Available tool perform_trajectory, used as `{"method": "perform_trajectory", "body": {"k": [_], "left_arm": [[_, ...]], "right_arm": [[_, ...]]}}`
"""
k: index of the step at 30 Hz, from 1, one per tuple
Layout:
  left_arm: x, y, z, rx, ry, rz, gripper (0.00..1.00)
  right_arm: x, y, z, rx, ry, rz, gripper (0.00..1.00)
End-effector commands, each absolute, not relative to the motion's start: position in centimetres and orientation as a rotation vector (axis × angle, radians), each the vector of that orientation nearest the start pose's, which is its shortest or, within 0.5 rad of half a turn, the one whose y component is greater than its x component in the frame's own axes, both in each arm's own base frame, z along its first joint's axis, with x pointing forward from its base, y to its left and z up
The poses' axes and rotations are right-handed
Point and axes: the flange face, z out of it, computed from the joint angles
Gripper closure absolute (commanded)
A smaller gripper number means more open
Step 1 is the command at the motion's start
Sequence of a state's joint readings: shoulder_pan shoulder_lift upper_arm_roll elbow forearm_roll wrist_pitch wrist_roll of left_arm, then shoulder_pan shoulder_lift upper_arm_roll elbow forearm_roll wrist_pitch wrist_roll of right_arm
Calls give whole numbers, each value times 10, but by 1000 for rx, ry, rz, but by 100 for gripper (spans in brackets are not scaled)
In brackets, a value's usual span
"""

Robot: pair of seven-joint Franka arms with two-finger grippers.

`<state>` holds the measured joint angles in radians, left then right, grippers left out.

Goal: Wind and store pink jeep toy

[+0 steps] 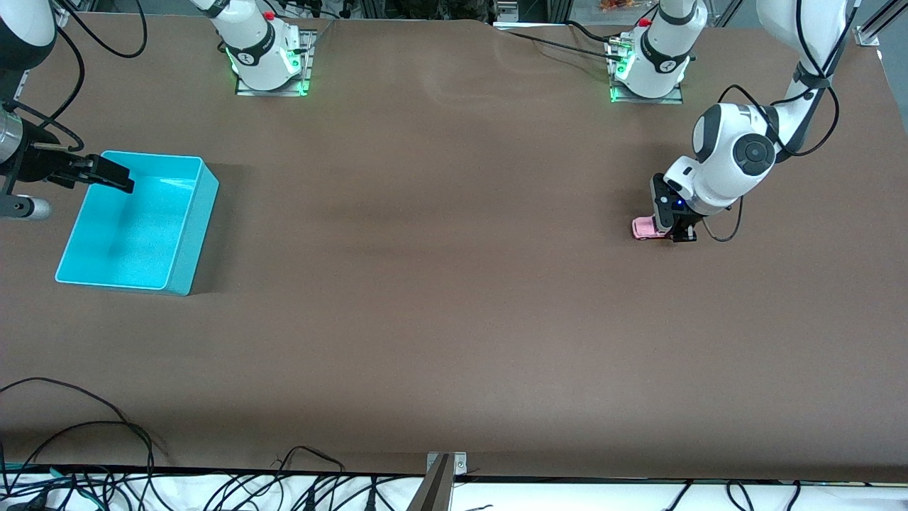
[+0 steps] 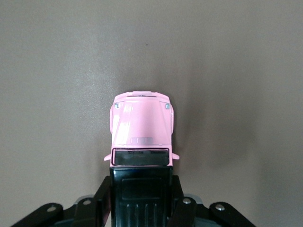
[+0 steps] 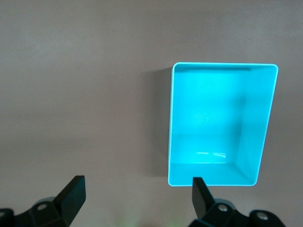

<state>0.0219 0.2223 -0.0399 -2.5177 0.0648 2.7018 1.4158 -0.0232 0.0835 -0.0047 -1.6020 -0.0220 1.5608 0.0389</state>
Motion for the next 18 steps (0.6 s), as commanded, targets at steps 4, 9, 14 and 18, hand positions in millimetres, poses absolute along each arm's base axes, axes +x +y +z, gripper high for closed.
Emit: {"method": "perform_trajectory", "body": {"k": [4, 9, 14, 18], "left_arm": [[465, -6, 172, -2339, 2128, 88, 100], [466, -4, 168, -2328, 2129, 72, 100], [467, 0, 169, -2328, 2123, 66, 100], [466, 7, 169, -2343, 2105, 70, 100]], "right_arm": [[574, -17, 567, -3141, 111, 191, 0], [574, -18, 567, -3141, 113, 191, 0], [574, -18, 567, -3141, 113, 191, 0], [574, -18, 567, -3141, 113, 191, 0]]}}
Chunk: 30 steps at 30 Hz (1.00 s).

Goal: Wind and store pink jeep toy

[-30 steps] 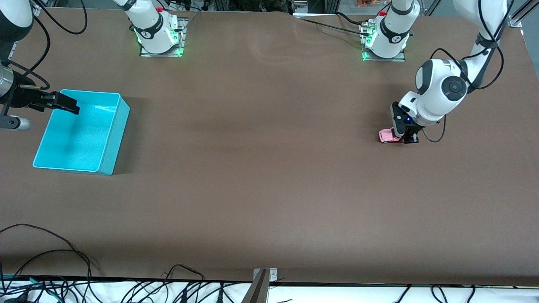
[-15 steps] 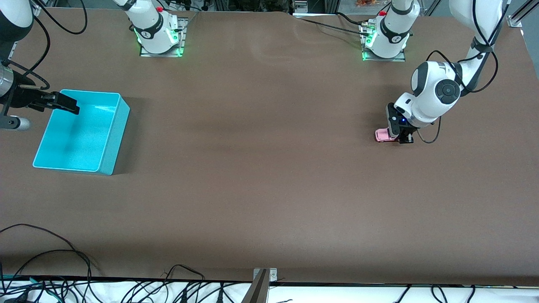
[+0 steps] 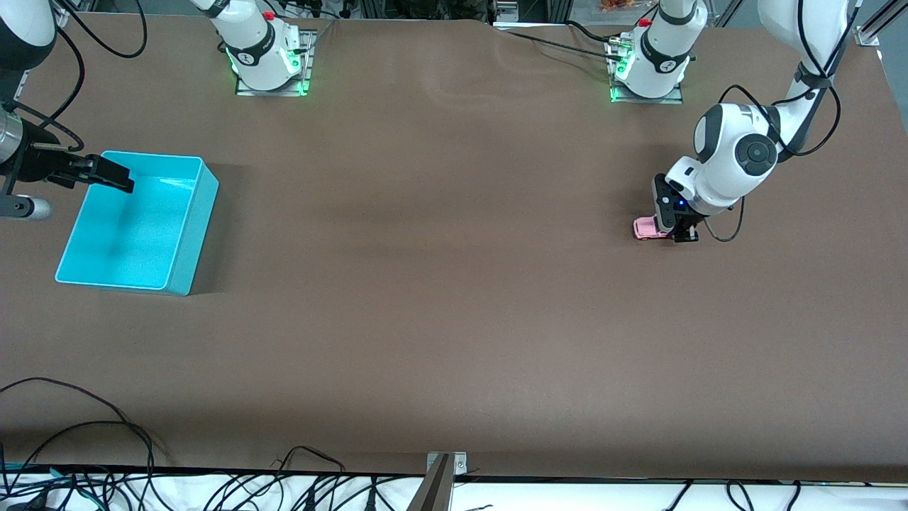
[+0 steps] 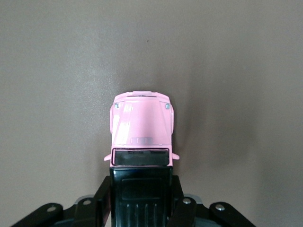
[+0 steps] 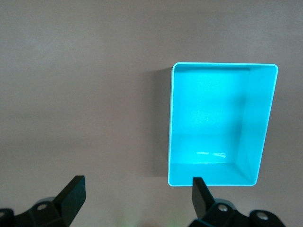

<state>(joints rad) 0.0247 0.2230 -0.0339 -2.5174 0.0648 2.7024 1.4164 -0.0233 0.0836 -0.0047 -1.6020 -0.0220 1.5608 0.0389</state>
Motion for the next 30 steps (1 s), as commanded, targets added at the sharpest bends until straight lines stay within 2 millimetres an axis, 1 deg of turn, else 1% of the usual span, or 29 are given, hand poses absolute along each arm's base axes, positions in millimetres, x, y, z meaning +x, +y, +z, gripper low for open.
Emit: {"method": "perform_trajectory", "body": {"k": [1, 7, 12, 14, 16, 20, 30], "left_arm": [[466, 14, 169, -2353, 2089, 75, 100], [464, 33, 168, -2378, 2049, 91, 100], [464, 37, 167, -2360, 2073, 92, 100], [463, 44, 165, -2368, 2065, 99, 100], [462, 48, 165, -2363, 2070, 101, 100], [463, 60, 166, -2327, 2093, 92, 100], [460, 78, 166, -2281, 2139, 106, 100]], "right_arm": [[574, -18, 567, -3141, 113, 191, 0], [574, -18, 567, -3141, 113, 191, 0], [574, -17, 567, -3141, 111, 191, 0], [574, -18, 567, -3141, 113, 191, 0], [574, -17, 567, -3141, 111, 191, 0], [574, -17, 567, -3141, 111, 191, 0], [574, -18, 567, -3141, 113, 191, 0]]}}
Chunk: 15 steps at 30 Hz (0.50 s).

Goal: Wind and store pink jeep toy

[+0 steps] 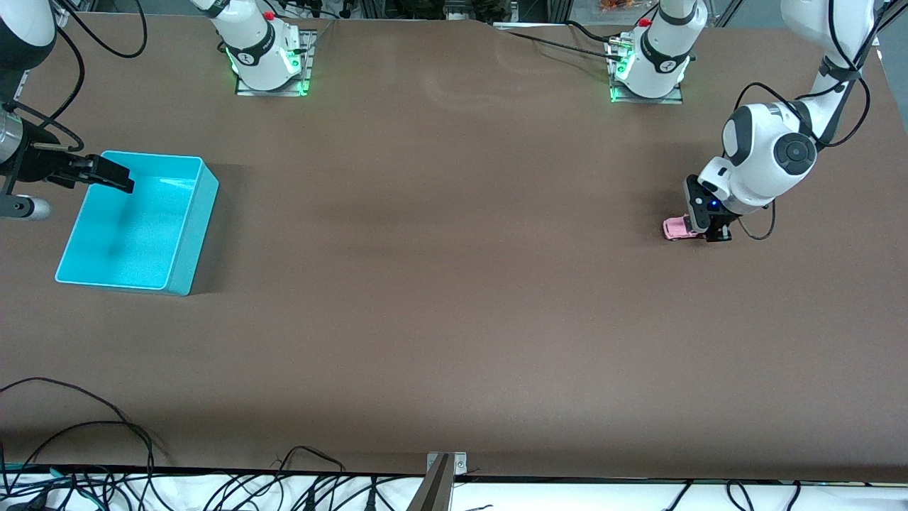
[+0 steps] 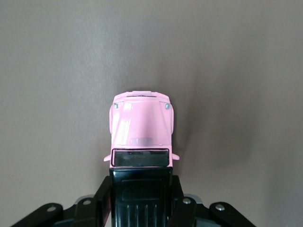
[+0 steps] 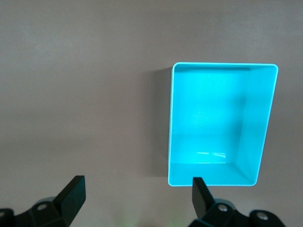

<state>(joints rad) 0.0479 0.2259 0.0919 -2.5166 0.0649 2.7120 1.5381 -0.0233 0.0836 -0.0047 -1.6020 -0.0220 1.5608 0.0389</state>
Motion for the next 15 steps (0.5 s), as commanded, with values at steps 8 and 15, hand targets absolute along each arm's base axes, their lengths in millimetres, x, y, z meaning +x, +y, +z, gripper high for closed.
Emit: {"method": "perform_trajectory", "body": {"k": [8, 15], "left_arm": [[457, 89, 164, -2254, 2169, 121, 100], [453, 108, 163, -2261, 2153, 138, 100]], "right_arm": [[574, -18, 567, -3141, 113, 191, 0], [574, -18, 567, -3141, 113, 191, 0]]}}
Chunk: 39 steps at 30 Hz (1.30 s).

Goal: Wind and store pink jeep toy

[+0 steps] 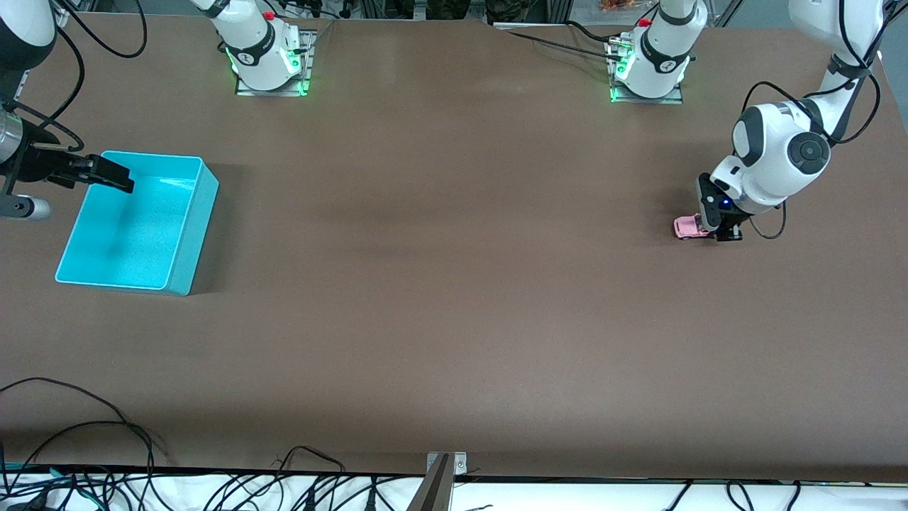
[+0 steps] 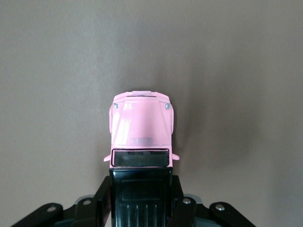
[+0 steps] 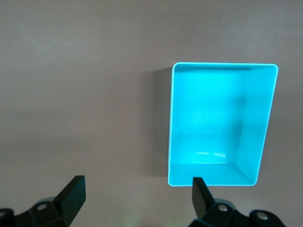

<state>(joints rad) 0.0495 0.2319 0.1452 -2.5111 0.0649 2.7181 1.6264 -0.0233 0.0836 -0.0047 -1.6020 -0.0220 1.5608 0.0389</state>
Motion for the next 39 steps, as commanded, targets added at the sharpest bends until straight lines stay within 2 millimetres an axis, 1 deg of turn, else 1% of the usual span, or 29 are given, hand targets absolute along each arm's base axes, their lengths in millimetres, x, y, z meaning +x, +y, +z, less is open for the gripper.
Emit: {"method": "perform_trajectory", "body": {"k": [1, 9, 12, 20, 22, 24, 29, 39], "left_arm": [[452, 111, 162, -2267, 2149, 143, 100], [450, 123, 161, -2262, 2142, 147, 100], [449, 135, 162, -2242, 2141, 136, 100], [444, 150, 161, -2256, 2121, 153, 100], [442, 157, 161, -2258, 2117, 154, 100], [446, 165, 163, -2237, 2131, 149, 100], [444, 177, 162, -2243, 2119, 159, 100], [445, 180, 163, -2246, 2110, 159, 100]], "right_arm": [[574, -17, 567, -3141, 111, 191, 0], [574, -17, 567, -3141, 111, 191, 0], [574, -18, 567, -3141, 113, 191, 0], [574, -17, 567, -3141, 111, 191, 0], [574, -18, 567, -3141, 113, 191, 0], [574, -18, 567, -3141, 113, 191, 0], [574, -17, 567, -3141, 111, 191, 0], [574, -17, 567, -3142, 111, 188, 0]]}}
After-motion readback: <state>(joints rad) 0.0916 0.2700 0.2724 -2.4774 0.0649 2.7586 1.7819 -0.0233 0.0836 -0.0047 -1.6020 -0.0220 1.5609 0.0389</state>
